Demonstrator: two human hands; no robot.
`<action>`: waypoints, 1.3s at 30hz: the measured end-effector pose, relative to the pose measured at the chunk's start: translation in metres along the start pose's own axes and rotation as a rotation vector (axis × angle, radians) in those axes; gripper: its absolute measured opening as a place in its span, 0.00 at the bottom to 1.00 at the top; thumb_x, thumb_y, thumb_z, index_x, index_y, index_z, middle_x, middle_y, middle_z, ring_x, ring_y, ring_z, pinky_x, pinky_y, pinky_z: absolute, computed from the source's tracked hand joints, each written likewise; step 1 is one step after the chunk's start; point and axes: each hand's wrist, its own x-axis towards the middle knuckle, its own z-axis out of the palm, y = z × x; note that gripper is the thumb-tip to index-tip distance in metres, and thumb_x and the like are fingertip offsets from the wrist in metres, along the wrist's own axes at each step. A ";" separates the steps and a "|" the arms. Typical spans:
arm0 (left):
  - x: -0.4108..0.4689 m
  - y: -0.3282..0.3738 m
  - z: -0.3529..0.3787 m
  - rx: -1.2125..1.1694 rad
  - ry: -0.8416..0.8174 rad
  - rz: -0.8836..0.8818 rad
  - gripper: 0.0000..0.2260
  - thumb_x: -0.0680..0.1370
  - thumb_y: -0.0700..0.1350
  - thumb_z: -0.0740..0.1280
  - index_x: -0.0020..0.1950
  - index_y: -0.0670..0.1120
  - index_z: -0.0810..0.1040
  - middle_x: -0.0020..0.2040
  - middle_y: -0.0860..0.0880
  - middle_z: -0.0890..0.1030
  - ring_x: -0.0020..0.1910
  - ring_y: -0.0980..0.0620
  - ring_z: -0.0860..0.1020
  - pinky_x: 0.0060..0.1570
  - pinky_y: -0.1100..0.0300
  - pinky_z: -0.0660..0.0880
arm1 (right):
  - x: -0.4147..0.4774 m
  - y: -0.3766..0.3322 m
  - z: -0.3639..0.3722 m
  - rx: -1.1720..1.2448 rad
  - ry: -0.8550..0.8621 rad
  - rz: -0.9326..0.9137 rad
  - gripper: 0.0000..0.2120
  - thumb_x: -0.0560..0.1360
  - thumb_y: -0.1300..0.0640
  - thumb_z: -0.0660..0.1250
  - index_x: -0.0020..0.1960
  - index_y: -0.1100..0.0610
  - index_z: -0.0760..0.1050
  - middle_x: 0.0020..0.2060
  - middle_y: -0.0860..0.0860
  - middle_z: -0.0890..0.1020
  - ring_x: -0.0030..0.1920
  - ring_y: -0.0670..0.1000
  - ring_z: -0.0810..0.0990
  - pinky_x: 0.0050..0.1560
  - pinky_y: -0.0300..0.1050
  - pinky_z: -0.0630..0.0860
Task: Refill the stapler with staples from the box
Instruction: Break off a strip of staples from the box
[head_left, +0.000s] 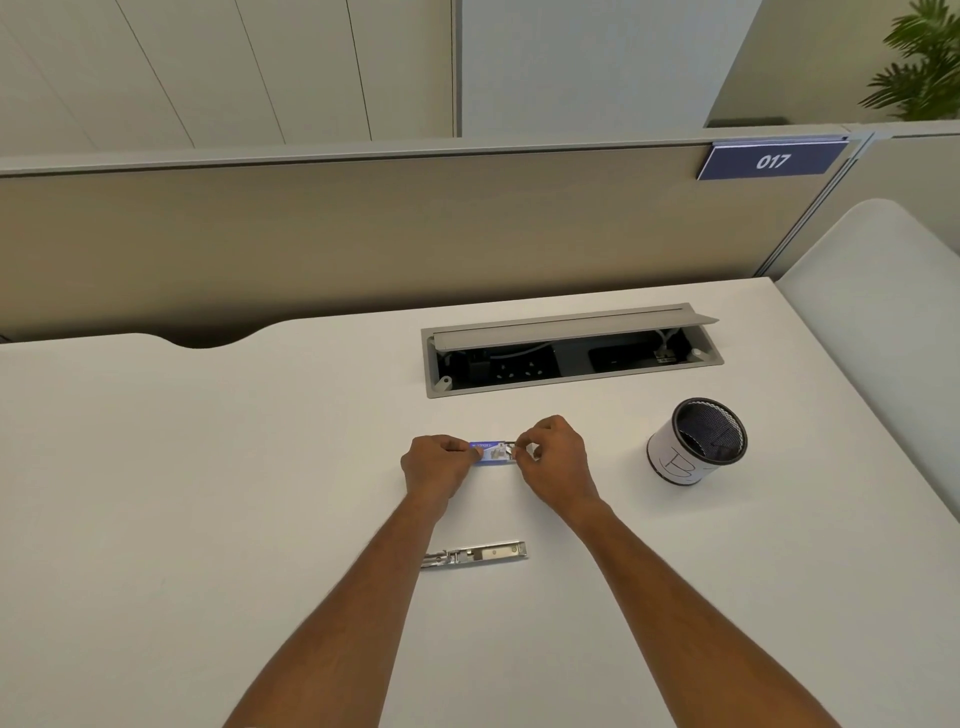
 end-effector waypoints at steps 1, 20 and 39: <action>0.000 0.000 0.000 0.001 0.000 -0.001 0.05 0.71 0.45 0.79 0.43 0.45 0.88 0.42 0.49 0.85 0.45 0.49 0.83 0.41 0.61 0.75 | 0.001 -0.001 0.001 -0.017 0.006 0.005 0.09 0.78 0.56 0.71 0.54 0.60 0.84 0.54 0.56 0.80 0.48 0.47 0.75 0.42 0.29 0.68; 0.003 -0.003 0.003 -0.015 0.013 -0.014 0.06 0.71 0.46 0.80 0.38 0.51 0.84 0.39 0.52 0.82 0.36 0.62 0.77 0.20 0.74 0.67 | 0.007 -0.003 0.009 -0.035 0.017 0.098 0.05 0.78 0.62 0.71 0.49 0.64 0.82 0.55 0.57 0.77 0.46 0.47 0.75 0.37 0.25 0.68; 0.008 -0.007 0.003 -0.015 -0.009 0.002 0.07 0.71 0.46 0.80 0.44 0.45 0.88 0.43 0.50 0.85 0.39 0.55 0.80 0.30 0.66 0.71 | -0.026 -0.010 -0.011 0.197 0.056 0.038 0.03 0.77 0.64 0.71 0.48 0.61 0.84 0.54 0.55 0.77 0.55 0.52 0.78 0.46 0.27 0.71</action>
